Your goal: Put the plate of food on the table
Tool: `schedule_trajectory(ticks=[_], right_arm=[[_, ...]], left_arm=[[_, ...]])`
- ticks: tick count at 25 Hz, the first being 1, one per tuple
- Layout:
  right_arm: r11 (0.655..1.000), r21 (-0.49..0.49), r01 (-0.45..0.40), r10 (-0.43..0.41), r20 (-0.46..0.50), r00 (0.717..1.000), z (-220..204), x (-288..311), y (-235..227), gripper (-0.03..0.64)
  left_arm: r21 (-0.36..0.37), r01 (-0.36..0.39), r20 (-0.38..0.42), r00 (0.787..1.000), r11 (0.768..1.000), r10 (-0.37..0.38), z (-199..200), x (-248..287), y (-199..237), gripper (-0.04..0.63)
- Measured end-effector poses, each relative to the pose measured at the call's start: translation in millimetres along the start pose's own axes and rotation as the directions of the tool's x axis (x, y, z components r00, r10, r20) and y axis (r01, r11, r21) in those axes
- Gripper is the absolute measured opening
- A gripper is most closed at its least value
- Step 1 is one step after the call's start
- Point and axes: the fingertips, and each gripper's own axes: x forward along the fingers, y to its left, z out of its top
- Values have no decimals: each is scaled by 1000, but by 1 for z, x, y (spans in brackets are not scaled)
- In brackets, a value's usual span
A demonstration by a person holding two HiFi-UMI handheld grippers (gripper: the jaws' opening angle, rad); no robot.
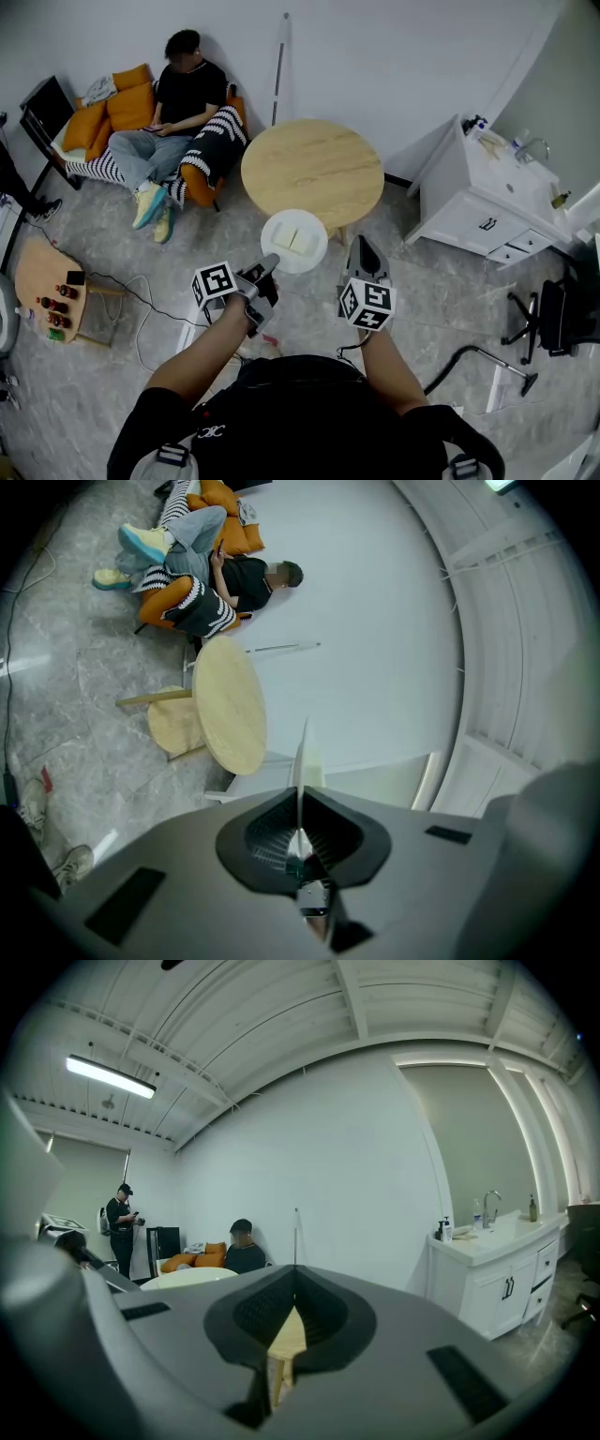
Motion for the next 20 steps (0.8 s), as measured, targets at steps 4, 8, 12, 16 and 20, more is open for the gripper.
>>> schedule_trajectory(ticks=[4,8,12,16,20], right_arm=[[1000,-6,16,-16,1,1000,2,12,30,8],[1000,-4,27,-27,-3,1000,-2,17,50,8],[999,-2,43,-43,-3,999,-4,7,35,8],[998,-3,60,-60,4,998,-4,9,50,8],[998,-2,70,-70,-2,998,-9,6,55,8]], left_arm=[[-9,5,-16,1000,1000,-5,29,-15,5,18],[-16,10,-24,1000,1000,-10,47,-28,12,18],[-16,12,-31,999,1000,-12,36,-19,12,18],[-6,-3,-43,999,1000,2,49,-28,18,18],[1,-25,-29,999,1000,25,60,-32,24,18]])
